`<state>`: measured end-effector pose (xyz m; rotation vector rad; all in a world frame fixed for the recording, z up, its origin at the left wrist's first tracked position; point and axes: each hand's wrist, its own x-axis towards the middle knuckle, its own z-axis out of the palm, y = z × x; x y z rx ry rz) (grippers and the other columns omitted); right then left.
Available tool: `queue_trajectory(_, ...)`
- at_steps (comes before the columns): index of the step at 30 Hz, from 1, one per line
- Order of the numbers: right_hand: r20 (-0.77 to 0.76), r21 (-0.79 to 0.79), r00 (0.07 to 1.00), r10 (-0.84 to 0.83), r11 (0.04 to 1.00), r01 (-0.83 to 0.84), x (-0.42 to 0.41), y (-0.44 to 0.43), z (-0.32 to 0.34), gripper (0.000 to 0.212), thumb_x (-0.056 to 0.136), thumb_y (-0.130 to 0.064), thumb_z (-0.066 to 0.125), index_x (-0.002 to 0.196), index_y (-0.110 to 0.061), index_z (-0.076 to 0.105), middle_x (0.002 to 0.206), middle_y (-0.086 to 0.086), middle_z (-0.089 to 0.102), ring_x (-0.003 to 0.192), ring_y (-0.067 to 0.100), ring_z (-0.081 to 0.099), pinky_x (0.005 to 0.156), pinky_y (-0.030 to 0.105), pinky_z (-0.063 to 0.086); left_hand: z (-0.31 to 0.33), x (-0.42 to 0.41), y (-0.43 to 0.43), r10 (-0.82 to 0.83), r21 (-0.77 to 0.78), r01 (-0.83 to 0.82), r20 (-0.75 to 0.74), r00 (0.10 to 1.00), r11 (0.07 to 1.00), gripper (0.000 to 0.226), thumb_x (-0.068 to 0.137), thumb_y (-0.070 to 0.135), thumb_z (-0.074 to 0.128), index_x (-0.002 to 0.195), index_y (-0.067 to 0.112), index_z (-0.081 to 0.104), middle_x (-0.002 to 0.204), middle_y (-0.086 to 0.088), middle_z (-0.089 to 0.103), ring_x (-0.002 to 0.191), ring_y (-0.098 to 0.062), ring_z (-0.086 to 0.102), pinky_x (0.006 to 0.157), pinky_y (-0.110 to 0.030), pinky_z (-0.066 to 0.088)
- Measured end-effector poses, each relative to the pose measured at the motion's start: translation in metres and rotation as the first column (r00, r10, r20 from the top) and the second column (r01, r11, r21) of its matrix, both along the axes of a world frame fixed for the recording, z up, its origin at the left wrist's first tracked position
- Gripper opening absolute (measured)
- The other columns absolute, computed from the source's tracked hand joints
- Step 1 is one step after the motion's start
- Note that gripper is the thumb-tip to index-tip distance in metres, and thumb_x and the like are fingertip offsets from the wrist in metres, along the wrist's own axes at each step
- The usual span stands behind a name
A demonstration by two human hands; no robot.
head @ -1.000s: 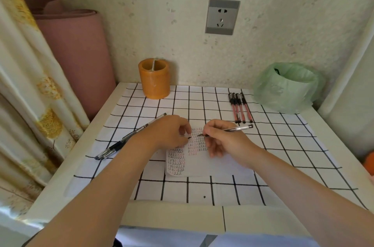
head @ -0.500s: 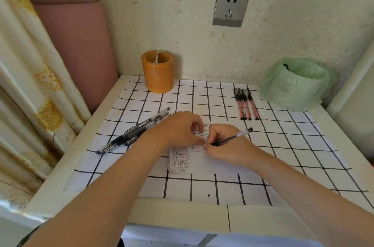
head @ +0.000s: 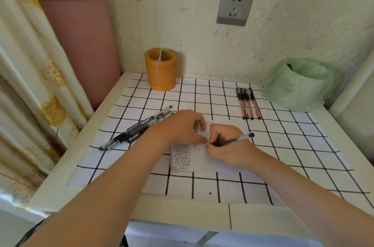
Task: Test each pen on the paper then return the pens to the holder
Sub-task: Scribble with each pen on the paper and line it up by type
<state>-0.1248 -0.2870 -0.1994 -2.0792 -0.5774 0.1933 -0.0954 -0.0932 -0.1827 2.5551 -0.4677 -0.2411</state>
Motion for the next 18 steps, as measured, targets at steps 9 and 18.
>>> queue_trajectory(9,-0.028,0.072,1.000,0.004,0.997,-0.002,-0.0011,0.0008,0.0009,0.016,0.077,-0.001,0.067,0.069,-0.005,0.054,0.069,0.012,0.057,0.058,0.013,0.047,0.051,0.028,0.038,-0.0011,0.0010,0.0009,-0.002,0.000,0.002,-0.006,1.000,1.000,0.033,0.072,0.049,0.080,0.097,0.037,0.063,0.096,0.013,0.056,0.084,-0.002,0.053,0.068,-0.024,0.043)
queue_trajectory(18,0.016,-0.047,0.999,-0.035,0.998,0.036,-0.0024,0.0023,-0.0018,0.020,0.074,-0.004,0.069,0.066,-0.013,0.053,0.060,-0.011,0.053,0.053,0.004,0.044,0.048,0.020,0.036,-0.0012,-0.0014,0.0006,0.012,-0.012,-0.012,-0.004,1.000,1.000,0.034,0.072,0.049,0.081,0.098,0.035,0.064,0.097,0.012,0.057,0.086,-0.005,0.055,0.071,-0.025,0.047)
